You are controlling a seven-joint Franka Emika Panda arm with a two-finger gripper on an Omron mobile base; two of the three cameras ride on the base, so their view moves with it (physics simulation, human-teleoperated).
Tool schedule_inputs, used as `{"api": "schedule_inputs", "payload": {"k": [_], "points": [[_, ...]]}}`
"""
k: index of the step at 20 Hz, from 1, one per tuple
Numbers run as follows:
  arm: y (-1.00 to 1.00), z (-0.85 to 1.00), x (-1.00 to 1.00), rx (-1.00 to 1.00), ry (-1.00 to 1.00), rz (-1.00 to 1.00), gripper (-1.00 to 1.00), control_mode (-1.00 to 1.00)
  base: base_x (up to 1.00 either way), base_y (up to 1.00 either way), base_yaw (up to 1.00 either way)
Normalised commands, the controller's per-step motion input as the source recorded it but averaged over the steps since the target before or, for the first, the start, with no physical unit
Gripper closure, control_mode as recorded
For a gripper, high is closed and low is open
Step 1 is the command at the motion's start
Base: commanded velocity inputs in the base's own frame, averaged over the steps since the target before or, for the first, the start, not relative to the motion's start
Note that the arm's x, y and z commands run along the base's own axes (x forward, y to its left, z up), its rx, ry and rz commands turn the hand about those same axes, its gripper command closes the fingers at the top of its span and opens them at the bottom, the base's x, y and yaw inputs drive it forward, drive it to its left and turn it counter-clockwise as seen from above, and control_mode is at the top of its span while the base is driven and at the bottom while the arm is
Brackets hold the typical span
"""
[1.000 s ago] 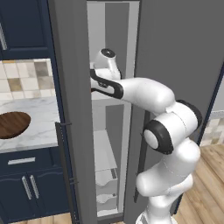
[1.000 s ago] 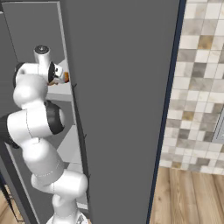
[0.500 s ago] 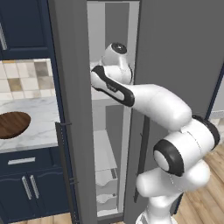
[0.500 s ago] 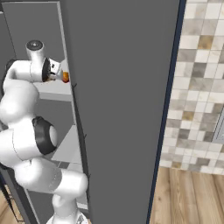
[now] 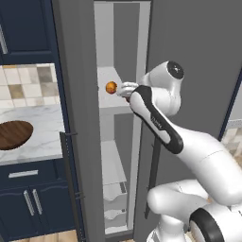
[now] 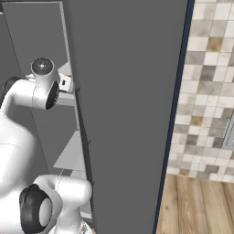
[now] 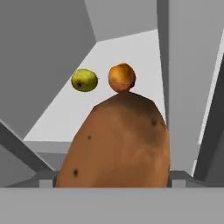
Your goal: Take the peach, pear, and potato from the freezer and place them in the bowl on the counter.
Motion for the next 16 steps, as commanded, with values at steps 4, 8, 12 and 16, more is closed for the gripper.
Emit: {"api": "schedule_inputs", "payload": {"k": [4, 8, 12, 16], "points": [[-0.43, 0.06, -1.0, 0.0, 0.08, 0.0, 1.0, -1.0, 0.0, 0.0, 0.0], [-0.57, -0.09, -1.0, -0.04, 0.03, 0.0, 1.0, -1.0, 0.0, 0.0, 0.0], [-0.84, -0.53, -1.0, -0.12, 0.09, 0.0, 1.0, -1.0, 0.0, 0.0, 0.0], [-0.54, -0.63, -0.75, -0.11, 0.05, -0.01, 1.0, 1.0, -0.25, -0.01, 0.0]]}}
